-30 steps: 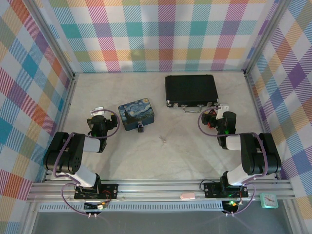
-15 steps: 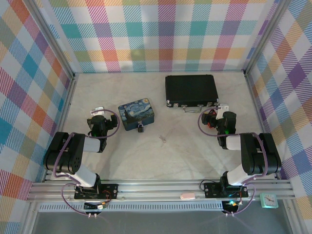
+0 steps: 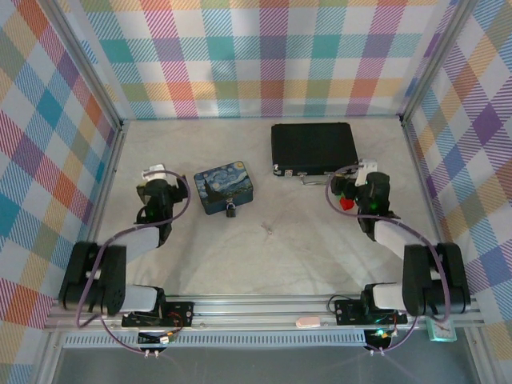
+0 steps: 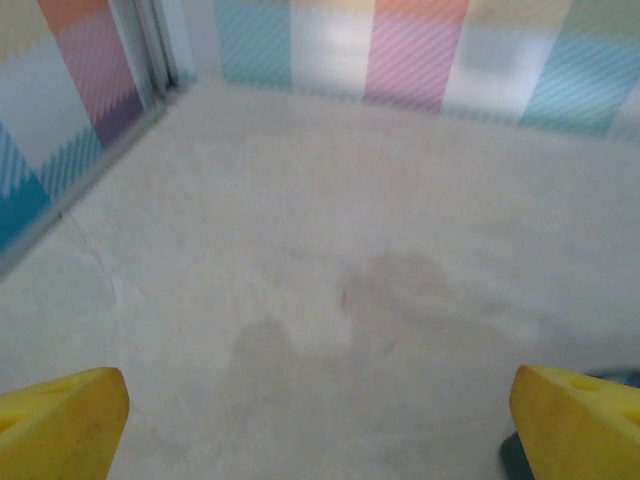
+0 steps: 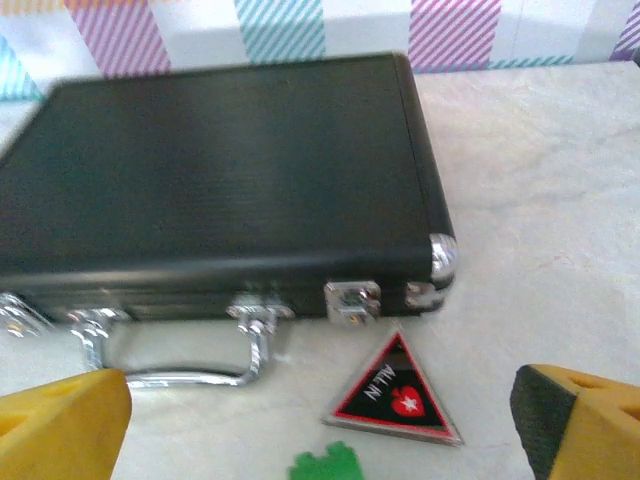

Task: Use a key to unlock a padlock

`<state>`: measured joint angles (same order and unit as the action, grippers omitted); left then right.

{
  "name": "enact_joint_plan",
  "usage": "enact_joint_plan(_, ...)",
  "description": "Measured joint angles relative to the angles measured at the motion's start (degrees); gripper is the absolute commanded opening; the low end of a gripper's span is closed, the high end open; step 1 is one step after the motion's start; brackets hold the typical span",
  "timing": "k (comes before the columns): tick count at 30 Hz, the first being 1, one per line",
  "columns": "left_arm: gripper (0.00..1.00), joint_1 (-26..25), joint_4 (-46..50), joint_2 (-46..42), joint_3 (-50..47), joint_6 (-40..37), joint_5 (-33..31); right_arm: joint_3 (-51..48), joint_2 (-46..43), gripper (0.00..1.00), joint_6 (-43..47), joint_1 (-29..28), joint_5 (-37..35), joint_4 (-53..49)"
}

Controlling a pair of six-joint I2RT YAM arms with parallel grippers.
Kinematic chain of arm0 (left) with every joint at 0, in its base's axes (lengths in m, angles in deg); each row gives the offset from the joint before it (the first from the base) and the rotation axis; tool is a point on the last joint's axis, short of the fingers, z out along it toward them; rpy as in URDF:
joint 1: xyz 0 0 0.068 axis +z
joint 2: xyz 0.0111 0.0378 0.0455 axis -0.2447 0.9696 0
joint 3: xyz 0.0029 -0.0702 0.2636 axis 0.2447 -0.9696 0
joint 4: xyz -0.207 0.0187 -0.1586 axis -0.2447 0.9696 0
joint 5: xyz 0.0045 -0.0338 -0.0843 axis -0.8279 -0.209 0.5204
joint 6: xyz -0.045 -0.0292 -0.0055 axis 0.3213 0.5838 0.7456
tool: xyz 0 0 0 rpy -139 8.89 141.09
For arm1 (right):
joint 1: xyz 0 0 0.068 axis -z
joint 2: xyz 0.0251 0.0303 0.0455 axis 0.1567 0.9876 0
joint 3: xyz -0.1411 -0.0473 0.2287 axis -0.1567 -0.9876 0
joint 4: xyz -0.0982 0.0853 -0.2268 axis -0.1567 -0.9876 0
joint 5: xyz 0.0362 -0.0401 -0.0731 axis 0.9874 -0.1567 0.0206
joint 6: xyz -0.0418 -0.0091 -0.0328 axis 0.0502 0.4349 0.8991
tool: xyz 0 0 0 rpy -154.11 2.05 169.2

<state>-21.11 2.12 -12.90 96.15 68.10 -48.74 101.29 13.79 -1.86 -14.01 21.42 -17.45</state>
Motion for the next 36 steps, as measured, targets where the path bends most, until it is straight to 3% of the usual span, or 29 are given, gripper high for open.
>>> enact_joint_plan(4, 0.99, -1.22, 9.90, -6.71, 5.79, 6.56, 2.23, 7.69, -2.84, 0.90, -5.51, -5.95, -0.37, -12.90)
enact_joint_plan(9, 1.00, -6.91, 22.01, -10.19, 9.14, 14.25, 7.56, 13.62, -1.84, 0.81, -10.69, -21.88, -0.31, -27.12)
enact_joint_plan(14, 1.00, -11.87, 32.94, -14.03, 8.68, 20.09, 9.94, 21.66, 6.78, 0.73, -15.26, -34.01, 1.57, -39.34)
enact_joint_plan(18, 1.00, -12.85, 36.15, -18.10, 6.10, 24.65, 11.69, 30.05, 16.15, 0.63, -18.08, -41.03, 0.96, -48.65)
enact_joint_plan(24, 1.00, -12.87, 38.66, -19.19, 2.84, 27.78, 12.68, 35.60, 26.45, 0.53, -20.68, -46.01, 0.68, -55.30)
enact_joint_plan(36, 1.00, -12.87, 38.38, -16.96, 2.56, 28.00, 12.70, 40.04, 35.28, 0.41, -22.45, -46.03, -5.31, -59.49)
